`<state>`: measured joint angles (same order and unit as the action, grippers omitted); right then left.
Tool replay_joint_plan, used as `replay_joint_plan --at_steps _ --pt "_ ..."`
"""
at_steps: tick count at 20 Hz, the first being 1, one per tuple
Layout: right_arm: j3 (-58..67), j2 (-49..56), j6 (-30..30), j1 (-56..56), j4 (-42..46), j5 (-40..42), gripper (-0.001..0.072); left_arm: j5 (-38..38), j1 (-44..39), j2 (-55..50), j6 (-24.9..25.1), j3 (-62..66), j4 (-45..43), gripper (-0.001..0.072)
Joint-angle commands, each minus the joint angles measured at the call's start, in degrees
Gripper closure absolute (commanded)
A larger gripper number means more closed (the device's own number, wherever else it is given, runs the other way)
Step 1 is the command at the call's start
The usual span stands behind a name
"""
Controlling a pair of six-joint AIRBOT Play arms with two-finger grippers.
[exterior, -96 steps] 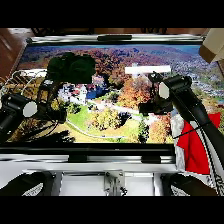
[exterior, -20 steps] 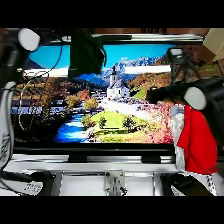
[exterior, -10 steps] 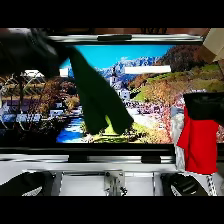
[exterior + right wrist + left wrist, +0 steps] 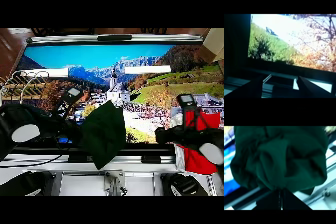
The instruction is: Fold the shirts.
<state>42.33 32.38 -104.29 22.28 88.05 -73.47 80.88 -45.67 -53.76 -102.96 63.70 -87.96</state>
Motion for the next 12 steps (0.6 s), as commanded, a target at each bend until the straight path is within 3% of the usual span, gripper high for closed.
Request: replay_joint_plan --at_steps 1,3,9,12 --pt "-7.9 5.2 -0.5 -1.0 -9.0 7.6 0.0174 3.2 -0.4 2.5 -3.5 -4.2 -4.9 0.0676" --pt "-7.9 11.5 2.7 -2.7 -17.9 12.8 0.0173 4.0 -0.4 4.4 -6.1 -4.2 -7.7 0.0675" --pt "-7.4 35.1 20.7 -4.1 -47.0 24.4 0.0173 4.9 -0.4 7.4 -9.0 -7.6 -7.8 0.0675" --pt "-5.7 41.9 25.3 -4.1 -54.2 28.1 0.0173 4.7 -0.4 7.4 -9.0 -7.9 -7.9 0.0675"
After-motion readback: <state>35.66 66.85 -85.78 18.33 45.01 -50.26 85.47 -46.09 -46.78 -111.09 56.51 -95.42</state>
